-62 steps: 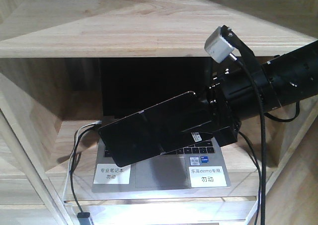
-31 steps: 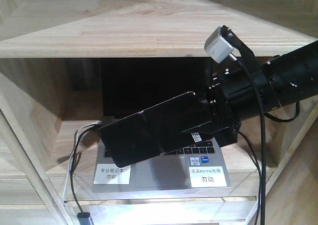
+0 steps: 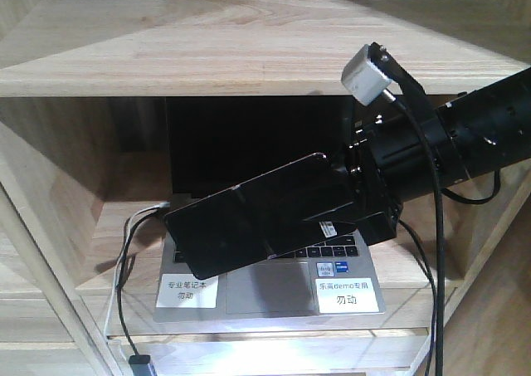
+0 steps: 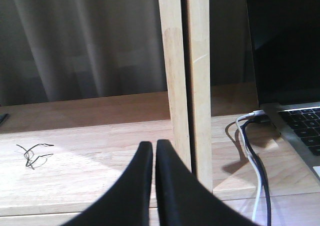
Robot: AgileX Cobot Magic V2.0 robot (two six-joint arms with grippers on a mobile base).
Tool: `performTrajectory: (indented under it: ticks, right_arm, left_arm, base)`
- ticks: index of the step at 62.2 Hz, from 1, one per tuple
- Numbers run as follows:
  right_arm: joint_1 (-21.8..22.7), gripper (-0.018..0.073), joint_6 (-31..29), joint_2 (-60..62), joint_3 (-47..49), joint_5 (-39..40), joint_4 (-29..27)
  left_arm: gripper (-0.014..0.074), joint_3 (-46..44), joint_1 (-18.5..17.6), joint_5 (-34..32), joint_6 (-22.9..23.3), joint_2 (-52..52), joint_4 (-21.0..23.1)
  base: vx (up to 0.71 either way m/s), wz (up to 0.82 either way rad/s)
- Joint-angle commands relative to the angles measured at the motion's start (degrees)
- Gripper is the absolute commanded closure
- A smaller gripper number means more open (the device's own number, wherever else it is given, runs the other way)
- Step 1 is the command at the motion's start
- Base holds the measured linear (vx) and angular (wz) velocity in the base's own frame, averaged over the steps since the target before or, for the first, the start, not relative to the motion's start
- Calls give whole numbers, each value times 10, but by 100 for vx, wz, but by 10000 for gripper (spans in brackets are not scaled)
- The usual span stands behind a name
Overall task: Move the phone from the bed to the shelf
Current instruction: 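Raise the right gripper with the phone above the laptop shelf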
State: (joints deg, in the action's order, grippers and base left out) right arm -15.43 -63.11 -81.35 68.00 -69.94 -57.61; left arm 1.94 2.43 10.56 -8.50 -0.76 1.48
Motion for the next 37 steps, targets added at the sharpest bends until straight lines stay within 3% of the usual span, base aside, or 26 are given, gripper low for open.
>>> performTrajectory:
  ticks: [1,37]
  right_arm:
    - [-1,561,-3,20,14,-38,-45]
    - [-1,561,7,58,16,-38,-68]
  left_arm:
    - [595,-12,-2,-41,3,-8,5]
    - [595,-12,-2,-41,3,-8,5]
  base:
    - [0,0]
    - [0,0]
